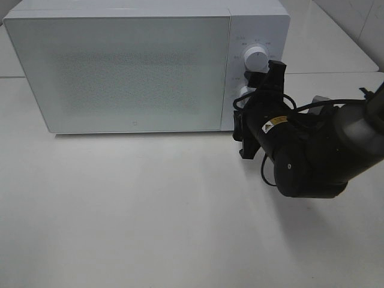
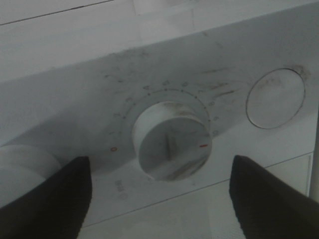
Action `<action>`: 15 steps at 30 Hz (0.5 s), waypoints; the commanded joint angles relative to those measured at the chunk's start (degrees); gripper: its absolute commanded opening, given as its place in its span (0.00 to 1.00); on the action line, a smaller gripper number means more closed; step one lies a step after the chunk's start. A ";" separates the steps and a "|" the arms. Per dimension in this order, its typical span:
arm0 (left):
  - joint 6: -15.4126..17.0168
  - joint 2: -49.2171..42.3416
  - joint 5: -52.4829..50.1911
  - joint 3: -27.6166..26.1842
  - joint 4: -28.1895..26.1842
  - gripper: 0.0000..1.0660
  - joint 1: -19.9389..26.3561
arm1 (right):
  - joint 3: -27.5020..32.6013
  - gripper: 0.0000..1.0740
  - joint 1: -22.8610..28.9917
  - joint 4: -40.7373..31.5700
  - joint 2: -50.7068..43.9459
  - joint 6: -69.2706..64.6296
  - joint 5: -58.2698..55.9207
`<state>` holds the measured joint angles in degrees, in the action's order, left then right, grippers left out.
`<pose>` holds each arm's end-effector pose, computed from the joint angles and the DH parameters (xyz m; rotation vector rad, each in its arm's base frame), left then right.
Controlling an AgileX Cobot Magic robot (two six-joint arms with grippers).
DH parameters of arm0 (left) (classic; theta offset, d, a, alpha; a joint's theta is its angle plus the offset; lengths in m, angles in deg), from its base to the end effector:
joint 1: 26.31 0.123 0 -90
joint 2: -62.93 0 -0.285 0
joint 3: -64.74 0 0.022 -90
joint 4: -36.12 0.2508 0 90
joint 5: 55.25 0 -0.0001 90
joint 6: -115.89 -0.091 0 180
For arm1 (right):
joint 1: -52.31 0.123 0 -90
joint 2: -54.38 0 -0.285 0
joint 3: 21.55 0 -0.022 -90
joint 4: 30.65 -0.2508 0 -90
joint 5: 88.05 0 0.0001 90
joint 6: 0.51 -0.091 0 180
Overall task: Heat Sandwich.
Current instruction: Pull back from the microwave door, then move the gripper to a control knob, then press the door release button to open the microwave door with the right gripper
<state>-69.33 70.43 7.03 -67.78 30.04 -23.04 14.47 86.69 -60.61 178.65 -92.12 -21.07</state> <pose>-0.0087 -0.0090 0.2807 0.0428 2.0417 -0.0343 0.3092 0.1609 0.1207 1.3813 1.2772 1.3797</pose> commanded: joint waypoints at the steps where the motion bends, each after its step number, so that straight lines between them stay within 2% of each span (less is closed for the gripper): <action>1: 0.17 -0.92 -0.86 0.06 -0.17 0.92 -0.34 | 2.35 0.71 -0.29 2.23 -2.23 1.26 0.69; 15: 0.17 -0.92 -0.86 0.06 -0.17 0.92 -0.34 | 14.32 0.71 -0.29 6.99 -11.75 2.35 -2.23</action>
<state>-69.33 70.43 7.03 -67.78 30.04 -23.04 28.11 86.69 -54.60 168.62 -91.49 -22.16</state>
